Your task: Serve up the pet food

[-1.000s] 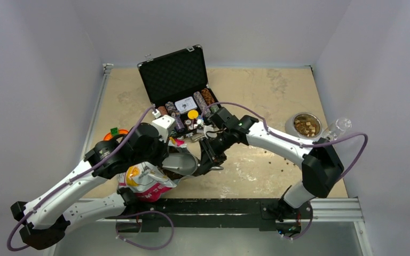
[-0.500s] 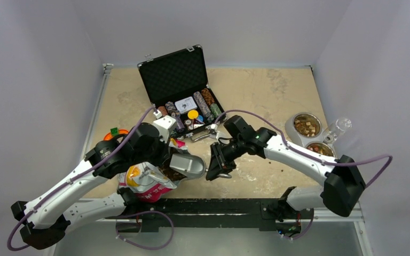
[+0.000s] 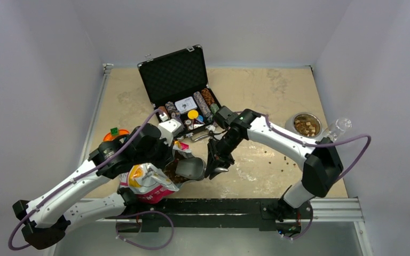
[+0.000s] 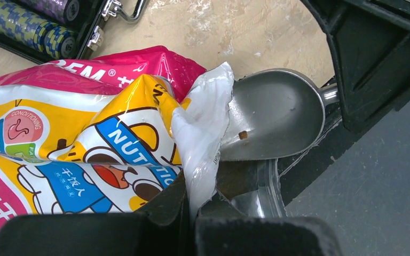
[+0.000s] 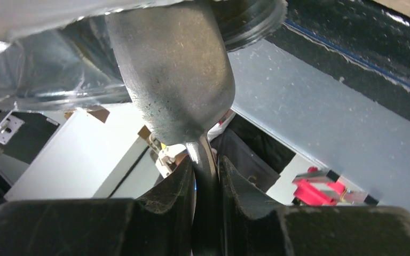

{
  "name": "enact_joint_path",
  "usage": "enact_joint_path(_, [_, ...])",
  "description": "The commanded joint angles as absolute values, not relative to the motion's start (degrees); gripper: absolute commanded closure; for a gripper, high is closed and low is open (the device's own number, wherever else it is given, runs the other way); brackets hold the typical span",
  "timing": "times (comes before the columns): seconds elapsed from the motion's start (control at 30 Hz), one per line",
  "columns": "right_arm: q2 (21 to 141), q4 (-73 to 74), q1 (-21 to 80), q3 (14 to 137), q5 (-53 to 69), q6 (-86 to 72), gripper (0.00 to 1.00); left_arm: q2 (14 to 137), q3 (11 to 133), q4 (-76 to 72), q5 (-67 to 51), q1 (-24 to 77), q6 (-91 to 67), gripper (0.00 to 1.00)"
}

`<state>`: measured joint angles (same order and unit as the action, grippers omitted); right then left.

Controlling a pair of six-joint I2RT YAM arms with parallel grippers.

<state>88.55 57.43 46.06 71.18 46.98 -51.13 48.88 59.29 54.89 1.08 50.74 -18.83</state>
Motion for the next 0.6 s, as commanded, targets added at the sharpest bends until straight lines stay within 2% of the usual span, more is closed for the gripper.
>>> enact_joint_path(0.0, [91.70,69.82,45.06,76.64,44.78,-48.43,1.00,49.24,60.43,44.89,-8.70,51.37,-18.51,1.00])
enact_joint_path(0.13, [96.95,66.96,45.69,78.90,43.12,-54.03,1.00,51.13,60.47,43.95,-10.90,51.37,-18.11,1.00])
enact_joint_path(0.2, [105.27,65.12,46.64,89.43,42.18,-53.26,1.00,51.79,60.57,43.78,-11.04,51.35,-18.11,1.00])
enact_joint_path(0.27, [119.10,68.02,47.49,104.40,41.72,-49.54,1.00,51.91,60.47,43.78,-10.57,51.33,-17.90,1.00])
enact_joint_path(0.33, [125.55,64.40,47.61,113.83,42.77,-48.55,1.00,51.56,60.23,43.82,-9.86,51.33,-17.53,1.00])
enact_joint_path(0.37, [125.79,59.83,47.63,114.23,43.79,-48.27,1.00,51.19,60.21,44.06,-9.57,51.35,-17.33,1.00])
enact_joint_path(0.4, [124.04,49.23,47.64,110.47,45.71,-48.74,1.00,50.64,60.02,44.30,-9.33,51.33,-17.02,1.00])
enact_joint_path(0.47, [118.84,30.02,47.63,98.62,50.27,-54.07,1.00,49.36,59.05,43.71,-8.42,51.37,-16.95,1.00])
enact_joint_path(0.57, [113.60,18.46,47.72,89.61,56.68,-53.46,1.00,47.51,58.57,44.05,-4.58,51.33,-17.45,1.00])
